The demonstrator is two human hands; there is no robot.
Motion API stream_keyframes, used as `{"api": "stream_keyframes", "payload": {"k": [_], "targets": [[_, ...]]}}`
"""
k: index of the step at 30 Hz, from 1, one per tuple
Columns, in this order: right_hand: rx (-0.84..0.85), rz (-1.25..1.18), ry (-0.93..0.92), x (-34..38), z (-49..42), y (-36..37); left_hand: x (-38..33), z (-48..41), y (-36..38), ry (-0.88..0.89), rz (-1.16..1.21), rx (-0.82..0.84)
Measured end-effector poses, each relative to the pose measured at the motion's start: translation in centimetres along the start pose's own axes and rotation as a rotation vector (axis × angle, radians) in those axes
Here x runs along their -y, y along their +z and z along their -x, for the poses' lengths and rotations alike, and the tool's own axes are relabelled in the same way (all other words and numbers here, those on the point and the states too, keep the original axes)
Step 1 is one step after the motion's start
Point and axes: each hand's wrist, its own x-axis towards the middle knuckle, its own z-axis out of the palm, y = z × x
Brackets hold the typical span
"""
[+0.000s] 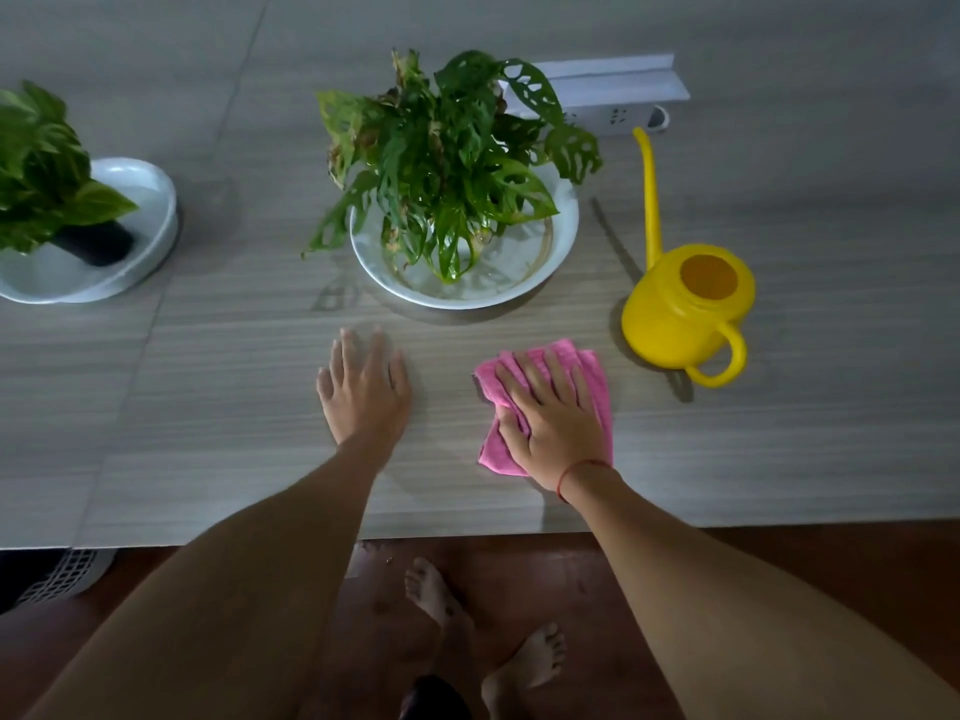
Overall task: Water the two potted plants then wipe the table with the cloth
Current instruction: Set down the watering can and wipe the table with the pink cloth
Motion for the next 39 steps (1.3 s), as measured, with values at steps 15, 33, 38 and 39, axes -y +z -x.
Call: {"api": "stream_keyframes", "payload": {"k": [15, 33, 38, 39], "targets": [[0.113, 0.011, 0.111, 14.8, -9.8, 3.3, 12.3, -4.3, -2.8, -0.018, -0.027, -0.020], [0.094, 0.048, 0.241, 23.5, -15.8, 5.9, 24.2, -8.7, -5.8, -0.154, 0.021, -0.002], [0.115, 0.025, 0.039, 27.6, -15.2, 7.0, 24.2, -8.7, -5.7, -0.146, 0.028, -0.007], [0.110, 0.017, -0.006, 27.7, -14.4, 7.0, 24.3, -8.7, -5.6, -0.140, 0.027, -0.008]]}}
